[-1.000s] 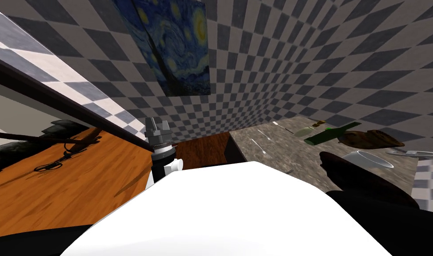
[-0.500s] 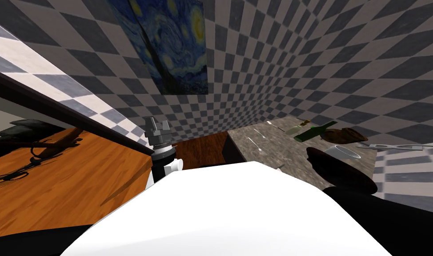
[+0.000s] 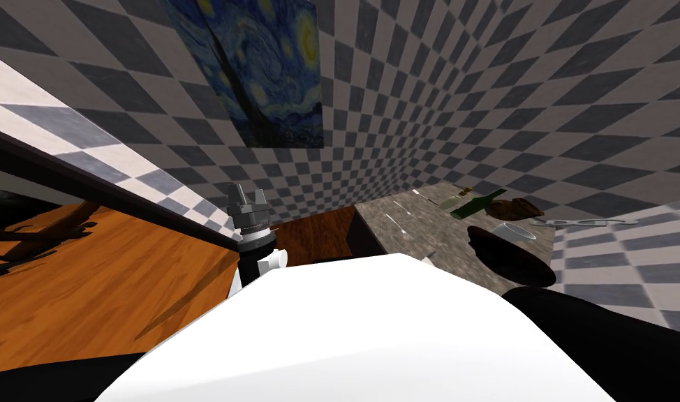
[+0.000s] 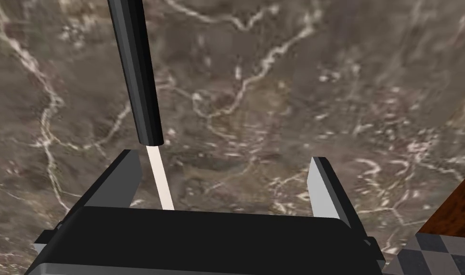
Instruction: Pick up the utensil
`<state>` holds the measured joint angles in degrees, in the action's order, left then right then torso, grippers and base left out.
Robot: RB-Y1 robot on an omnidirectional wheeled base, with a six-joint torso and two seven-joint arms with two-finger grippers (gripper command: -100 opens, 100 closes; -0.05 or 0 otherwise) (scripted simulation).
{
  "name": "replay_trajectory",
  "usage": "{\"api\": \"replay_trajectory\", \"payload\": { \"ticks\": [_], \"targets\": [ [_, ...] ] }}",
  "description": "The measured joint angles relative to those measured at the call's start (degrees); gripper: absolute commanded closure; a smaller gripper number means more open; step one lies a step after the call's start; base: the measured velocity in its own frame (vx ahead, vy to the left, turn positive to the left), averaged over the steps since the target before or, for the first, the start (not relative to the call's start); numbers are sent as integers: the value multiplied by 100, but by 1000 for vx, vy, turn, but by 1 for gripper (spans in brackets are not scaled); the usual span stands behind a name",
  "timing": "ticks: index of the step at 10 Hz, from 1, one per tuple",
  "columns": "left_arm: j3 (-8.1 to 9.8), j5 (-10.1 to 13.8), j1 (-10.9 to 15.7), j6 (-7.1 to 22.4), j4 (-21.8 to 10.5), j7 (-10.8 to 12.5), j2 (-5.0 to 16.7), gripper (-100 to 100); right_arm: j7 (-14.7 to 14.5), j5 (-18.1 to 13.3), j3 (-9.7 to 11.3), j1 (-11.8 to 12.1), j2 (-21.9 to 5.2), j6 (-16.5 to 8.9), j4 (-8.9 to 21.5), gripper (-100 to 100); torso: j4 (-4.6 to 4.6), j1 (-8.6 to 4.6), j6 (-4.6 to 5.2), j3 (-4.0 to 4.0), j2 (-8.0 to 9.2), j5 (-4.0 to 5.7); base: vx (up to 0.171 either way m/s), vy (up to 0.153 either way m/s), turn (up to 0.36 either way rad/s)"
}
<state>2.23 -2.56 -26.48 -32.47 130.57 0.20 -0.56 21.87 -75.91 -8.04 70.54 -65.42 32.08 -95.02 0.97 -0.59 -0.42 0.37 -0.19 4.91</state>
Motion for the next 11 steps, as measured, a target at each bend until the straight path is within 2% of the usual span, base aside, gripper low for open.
{"api": "replay_trajectory", "payload": {
  "ticks": [2, 3, 4, 6, 8, 10, 11],
  "targets": [
    [0, 0, 0, 0, 0, 0, 0, 0, 370, -404, 180, -361, -255, 198, -123, -100, 2, 13, 2, 1, 1, 16, -28, 21, -135],
    [0, 0, 0, 0, 0, 0, 0, 0, 566, -542, 204, -578, -288, 269, -104, -100, 3, 4, -4, 1, 0, 22, -15, -7, 8],
    [0, 0, 0, 0, 0, 0, 0, 0, 678, -576, 172, -630, -283, 301, -116, -100, 3, -3, -3, 0, -3, 23, -25, 11, -90],
    [0, 0, -1, 0, 0, 0, 0, 0, 1017, -919, 358, -1022, -511, 554, -153, -100, 2, 7, -1, -2, -6, 23, -23, 24, -152],
    [0, 0, 0, 0, 0, 0, 0, 0, 1314, -1138, 348, -1271, -549, 608, -185, -100, 3, -2, -5, 0, -3, 27, -34, -2, -55],
    [0, 0, 0, 0, 0, 0, 0, 0, 1637, -1473, 539, -1607, -766, 847, -233, -100, 4, -2, -2, 2, 1, 27, -32, 6, -97],
    [0, 0, 0, 0, 0, 0, 0, 0, 1790, -1649, 592, -1821, -774, 893, -203, -100, 3, -2, -4, 0, -4, 27, 14, 21, -81]
  ]
}}
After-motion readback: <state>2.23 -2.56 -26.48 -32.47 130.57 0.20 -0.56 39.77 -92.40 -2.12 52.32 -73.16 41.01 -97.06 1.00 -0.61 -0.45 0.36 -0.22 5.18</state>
